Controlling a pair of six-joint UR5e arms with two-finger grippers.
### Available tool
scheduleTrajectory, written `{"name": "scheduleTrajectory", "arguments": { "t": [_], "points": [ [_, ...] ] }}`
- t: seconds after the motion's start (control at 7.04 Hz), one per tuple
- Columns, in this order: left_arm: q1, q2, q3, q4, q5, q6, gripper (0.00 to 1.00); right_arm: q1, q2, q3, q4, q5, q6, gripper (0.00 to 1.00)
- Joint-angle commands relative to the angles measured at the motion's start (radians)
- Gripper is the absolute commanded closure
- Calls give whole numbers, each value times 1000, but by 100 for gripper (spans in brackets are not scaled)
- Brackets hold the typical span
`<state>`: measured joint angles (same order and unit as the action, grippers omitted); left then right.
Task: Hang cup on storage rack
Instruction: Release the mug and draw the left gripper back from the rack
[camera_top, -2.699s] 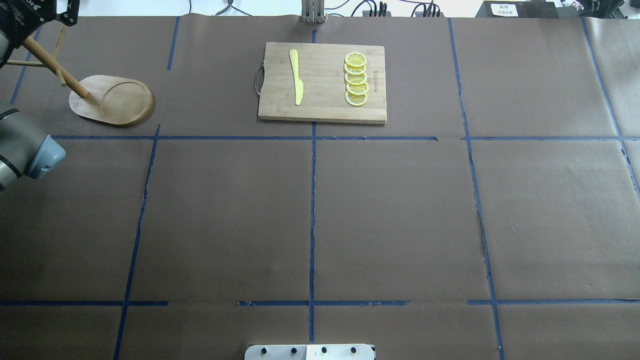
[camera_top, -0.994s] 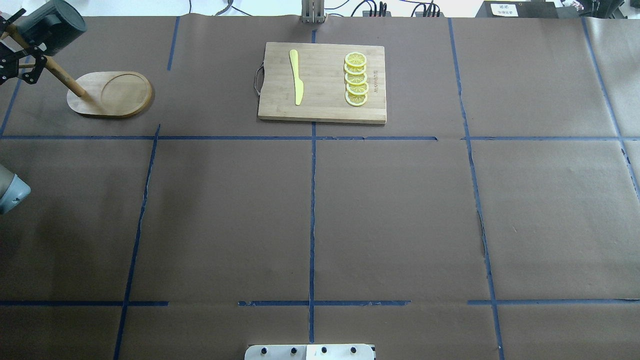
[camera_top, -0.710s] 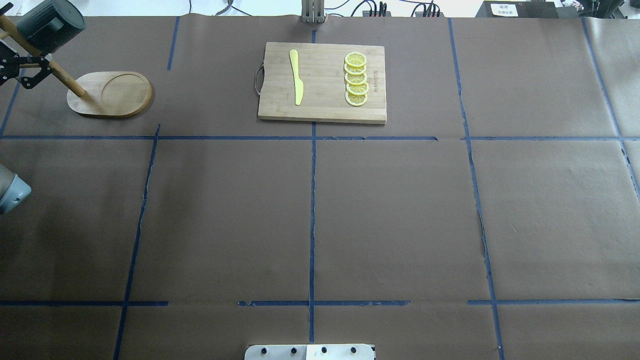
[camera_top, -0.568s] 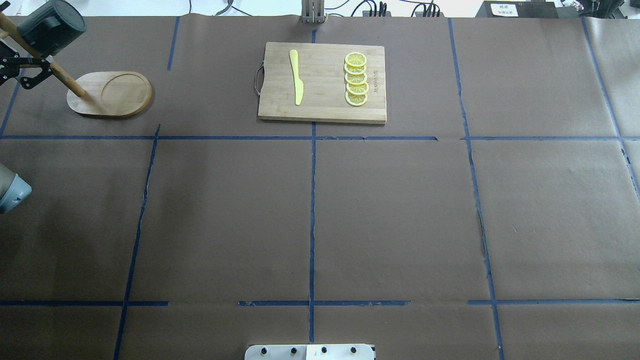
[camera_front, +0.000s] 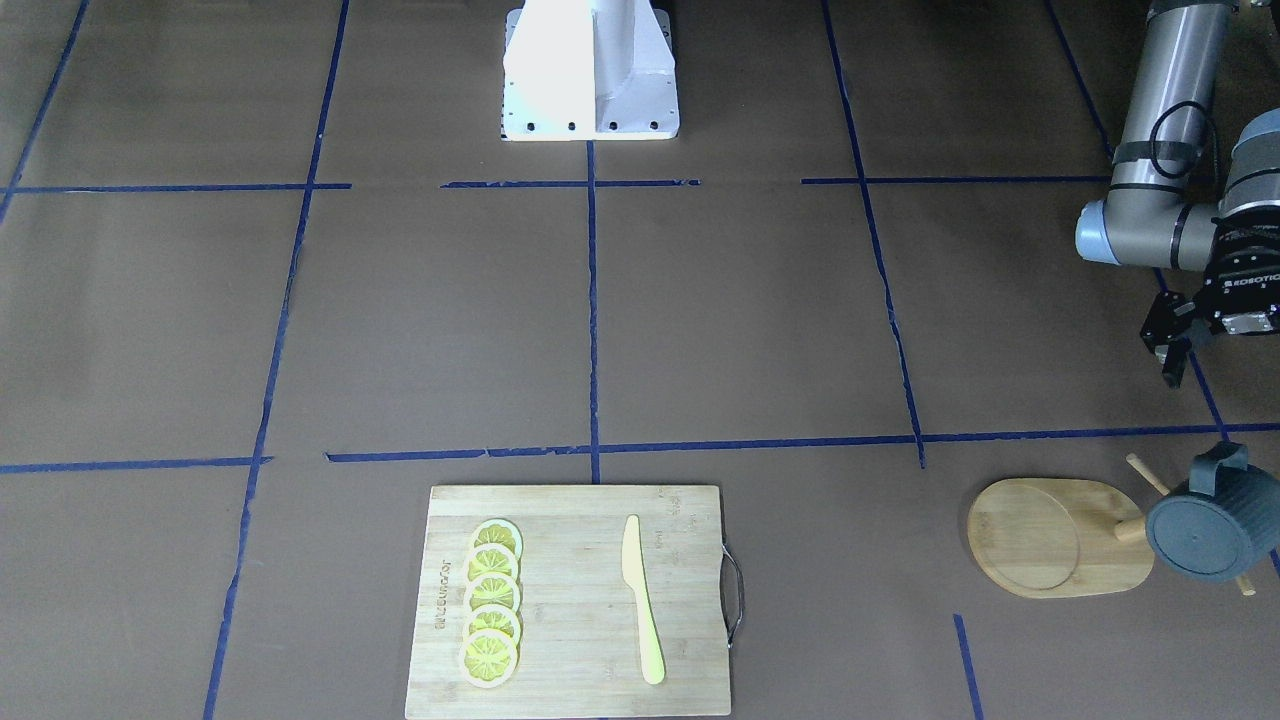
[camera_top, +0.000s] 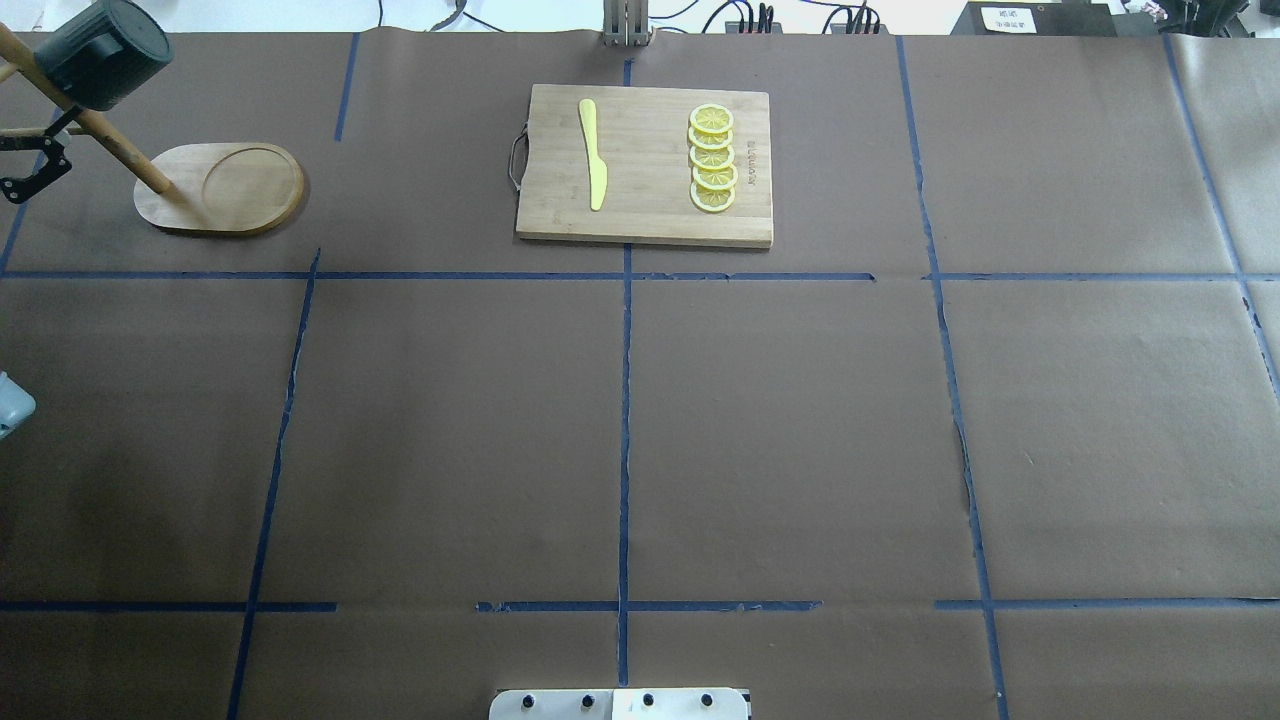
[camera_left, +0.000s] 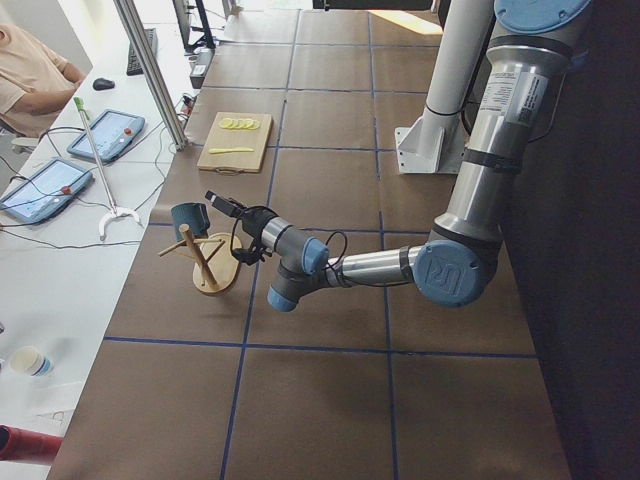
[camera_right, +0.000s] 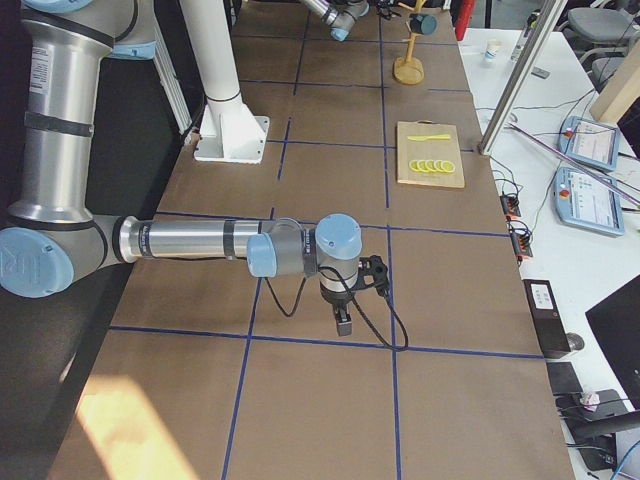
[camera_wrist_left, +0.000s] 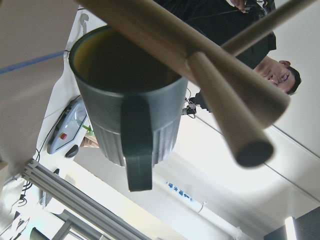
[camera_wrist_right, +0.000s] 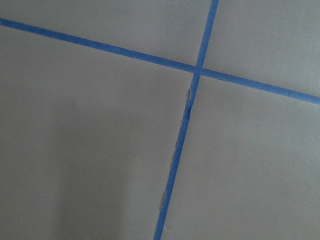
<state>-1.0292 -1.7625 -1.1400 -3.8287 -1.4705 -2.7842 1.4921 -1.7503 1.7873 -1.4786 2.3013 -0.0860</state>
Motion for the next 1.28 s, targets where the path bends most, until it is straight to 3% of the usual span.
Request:
{"name": "scheduleTrajectory", "arguments": {
  "t": [0.0, 0.28, 0.57, 0.71, 0.99, 1.14],
  "points": [
    [3, 118, -160, -2, -132, 107, 0, -1, 0, 0, 0, 1, 2, 0],
    [1, 252, -289, 4, -261, 341, 0, -1, 0, -5, -2, 1, 2, 0],
    [3, 348, -314, 12, -367, 914, 0, -1, 0, -5, -2, 1, 2, 0],
    [1, 359, -308, 77, -369, 1210, 0, -1, 0, -5, -2, 3, 2, 0],
    [-30, 370, -314, 217, -366, 1572, 0, -1, 0, -8, -2, 3, 2, 0],
    [-116, 361, -320, 348, -366, 1809, 0, -1, 0, -8, -3, 3, 2, 0]
  ]
}}
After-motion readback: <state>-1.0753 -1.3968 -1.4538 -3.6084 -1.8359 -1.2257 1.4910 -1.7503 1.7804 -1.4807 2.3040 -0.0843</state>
